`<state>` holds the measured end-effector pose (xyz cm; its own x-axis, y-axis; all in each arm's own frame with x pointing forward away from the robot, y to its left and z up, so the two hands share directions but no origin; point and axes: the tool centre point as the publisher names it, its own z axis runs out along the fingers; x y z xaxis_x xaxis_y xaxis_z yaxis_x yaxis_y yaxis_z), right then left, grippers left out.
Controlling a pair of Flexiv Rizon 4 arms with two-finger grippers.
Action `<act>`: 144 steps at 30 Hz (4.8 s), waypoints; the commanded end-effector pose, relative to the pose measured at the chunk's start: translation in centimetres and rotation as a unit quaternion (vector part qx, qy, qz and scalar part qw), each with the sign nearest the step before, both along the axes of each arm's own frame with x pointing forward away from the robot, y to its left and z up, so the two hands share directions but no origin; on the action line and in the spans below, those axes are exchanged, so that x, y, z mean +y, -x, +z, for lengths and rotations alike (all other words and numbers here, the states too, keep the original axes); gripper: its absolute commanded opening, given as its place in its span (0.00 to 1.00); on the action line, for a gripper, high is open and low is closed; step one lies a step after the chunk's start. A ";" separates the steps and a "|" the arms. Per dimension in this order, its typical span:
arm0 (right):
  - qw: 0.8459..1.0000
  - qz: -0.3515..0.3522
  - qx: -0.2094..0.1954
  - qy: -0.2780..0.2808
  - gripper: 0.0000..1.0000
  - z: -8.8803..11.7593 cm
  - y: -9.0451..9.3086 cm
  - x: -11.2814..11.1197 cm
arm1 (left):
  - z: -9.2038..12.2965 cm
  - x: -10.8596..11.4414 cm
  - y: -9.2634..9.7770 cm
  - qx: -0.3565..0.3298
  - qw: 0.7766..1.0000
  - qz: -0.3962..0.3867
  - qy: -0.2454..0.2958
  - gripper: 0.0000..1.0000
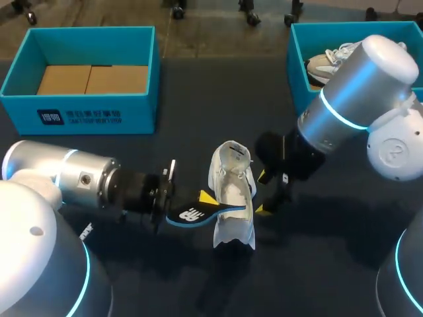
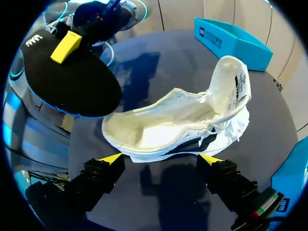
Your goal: Take the shoe out of the shoebox, open the shoe tongue, remove and reinsert the insole, then place the shoe into the shoebox
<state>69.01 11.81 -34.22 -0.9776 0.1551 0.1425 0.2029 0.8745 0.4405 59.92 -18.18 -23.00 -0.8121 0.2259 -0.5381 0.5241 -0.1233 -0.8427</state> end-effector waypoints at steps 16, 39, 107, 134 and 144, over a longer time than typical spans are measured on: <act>0.999 -0.007 -0.015 0.029 1.00 -0.7 1.1 0.2 | -2.4 -1.0 0.5 -0.029 1.000 0.001 0.005 0.00; 0.999 0.006 -0.009 0.043 1.00 -1.7 1.3 -0.5 | -3.5 -2.2 -0.2 -0.065 0.998 0.011 0.017 0.00; 0.999 0.006 -0.009 0.043 1.00 -1.7 1.3 -0.5 | -11.8 -4.2 -6.9 -0.039 0.977 0.192 -0.085 0.00; 0.999 0.006 -0.009 0.043 1.00 -1.7 1.3 -0.5 | -8.2 -4.0 -5.2 -0.066 0.983 0.158 -0.061 0.25; 0.999 0.006 -0.009 0.043 1.00 -1.7 1.3 -0.5 | -7.8 -5.4 -5.5 -0.092 0.983 0.132 -0.083 0.22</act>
